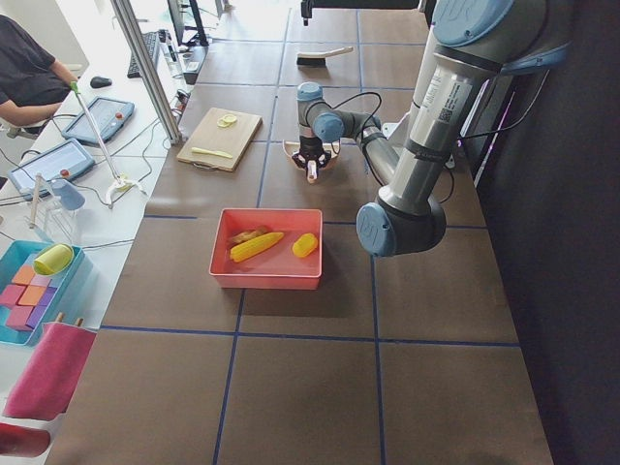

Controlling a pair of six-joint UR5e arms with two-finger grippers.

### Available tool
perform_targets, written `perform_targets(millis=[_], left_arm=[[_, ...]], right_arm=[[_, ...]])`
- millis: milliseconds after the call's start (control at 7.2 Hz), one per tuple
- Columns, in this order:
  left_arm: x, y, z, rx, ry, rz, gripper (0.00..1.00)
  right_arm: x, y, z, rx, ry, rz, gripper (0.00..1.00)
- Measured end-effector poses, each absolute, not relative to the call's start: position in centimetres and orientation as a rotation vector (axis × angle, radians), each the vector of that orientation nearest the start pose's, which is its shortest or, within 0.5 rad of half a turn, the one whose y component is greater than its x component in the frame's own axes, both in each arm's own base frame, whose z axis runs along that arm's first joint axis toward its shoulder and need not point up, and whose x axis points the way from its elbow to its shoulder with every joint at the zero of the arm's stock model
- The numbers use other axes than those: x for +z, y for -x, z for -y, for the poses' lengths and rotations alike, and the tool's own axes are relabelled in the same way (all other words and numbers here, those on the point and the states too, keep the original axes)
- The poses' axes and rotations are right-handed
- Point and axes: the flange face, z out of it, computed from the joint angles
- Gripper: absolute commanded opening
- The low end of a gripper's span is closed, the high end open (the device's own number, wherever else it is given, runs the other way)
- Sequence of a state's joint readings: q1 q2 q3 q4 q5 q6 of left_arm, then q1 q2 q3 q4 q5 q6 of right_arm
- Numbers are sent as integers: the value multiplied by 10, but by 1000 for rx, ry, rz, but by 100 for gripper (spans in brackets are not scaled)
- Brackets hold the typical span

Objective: Sweep and dump trash into bin
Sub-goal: 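Carry the dustpan away from the bin toward the table center with the left gripper, then lower the dustpan onto the table with the left gripper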

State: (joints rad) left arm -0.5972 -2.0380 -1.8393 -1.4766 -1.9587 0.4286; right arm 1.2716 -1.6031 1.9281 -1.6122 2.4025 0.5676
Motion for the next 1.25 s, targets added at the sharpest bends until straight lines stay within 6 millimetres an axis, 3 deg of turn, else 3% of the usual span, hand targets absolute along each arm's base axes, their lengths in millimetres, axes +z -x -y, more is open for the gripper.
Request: perform_targets(millis=[278,556,833,1250], left_arm=[[290,-458,427,1462,-567,-581,16],[295,-459,429,1472,-561,-570,16],[301,-459,431,1482,-552,-561,49],[303,-457,435,1478,-549,-553,69]], right_arm=[[498,82,469,133,104,862,100],[498,82,469,133,104,863,100],[498,82,468,134,105,864,100],[498,82,468,134,105,864,100]])
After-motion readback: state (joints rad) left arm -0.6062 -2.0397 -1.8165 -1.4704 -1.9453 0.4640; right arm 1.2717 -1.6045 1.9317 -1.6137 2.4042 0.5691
